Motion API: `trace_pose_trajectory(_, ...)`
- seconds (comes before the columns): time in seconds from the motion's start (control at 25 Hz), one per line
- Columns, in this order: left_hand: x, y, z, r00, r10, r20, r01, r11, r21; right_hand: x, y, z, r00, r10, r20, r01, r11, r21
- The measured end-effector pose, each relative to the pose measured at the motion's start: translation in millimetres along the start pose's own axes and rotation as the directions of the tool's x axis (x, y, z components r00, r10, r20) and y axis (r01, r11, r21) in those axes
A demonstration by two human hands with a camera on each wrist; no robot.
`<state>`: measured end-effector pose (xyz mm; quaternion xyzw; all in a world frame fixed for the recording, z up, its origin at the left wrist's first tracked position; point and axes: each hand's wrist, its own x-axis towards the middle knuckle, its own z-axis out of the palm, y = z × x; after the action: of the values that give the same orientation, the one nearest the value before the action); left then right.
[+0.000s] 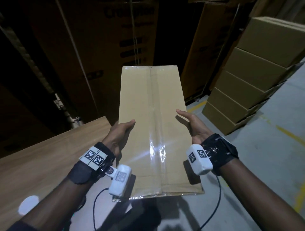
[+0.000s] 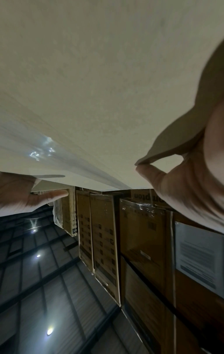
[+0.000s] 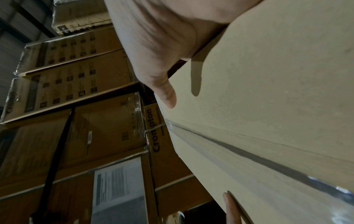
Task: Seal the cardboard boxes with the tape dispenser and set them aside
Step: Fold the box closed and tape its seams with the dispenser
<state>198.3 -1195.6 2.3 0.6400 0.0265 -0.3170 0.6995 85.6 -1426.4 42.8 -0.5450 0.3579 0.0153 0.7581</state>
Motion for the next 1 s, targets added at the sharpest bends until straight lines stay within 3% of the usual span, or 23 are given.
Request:
trace_pose_trajectory(0.12, 67, 10, 54, 1.0, 0.016, -0.023, -0.015, 0.999, 0.042, 52, -35, -42, 1.0, 0.006, -0.027, -0.006, 1.0, 0.02)
trace_pose_trajectory(0.28, 163, 18, 120, 0.999, 0.013, 0.04, -0.013, 1.0, -0.003, 125, -84, -99, 0.997, 0.057, -0.058, -0.053, 0.996, 0.076)
trace_pose_trajectory(0.4, 228, 20, 169, 0.998, 0.009, 0.057, -0.007, 1.0, -0.027, 177, -125, -139, 0.993, 0.078, -0.091, -0.076, 0.997, 0.023)
trace_pose_trajectory(0.56, 282, 9, 226, 0.995, -0.066, 0.072, 0.067, 0.998, -0.008, 232, -153, -198, 0.982, 0.122, -0.144, -0.124, 0.992, -0.004)
trace_pose_trajectory(0.72, 326, 5, 283, 0.985, -0.164, -0.051, 0.161, 0.985, -0.055, 317, -179, -257, 0.979, 0.161, -0.127, -0.175, 0.979, -0.103)
trace_pose_trajectory(0.92, 400, -4, 350, 0.967, -0.181, -0.181, 0.167, 0.982, -0.088, 421, -215, -311, 0.975, 0.222, 0.009, -0.219, 0.965, -0.141)
trace_pose_trajectory(1.0, 423, -8, 376, 0.939, -0.203, -0.278, 0.183, 0.978, -0.098, 467, -223, -330, 0.967, 0.249, 0.06, -0.235, 0.956, -0.175)
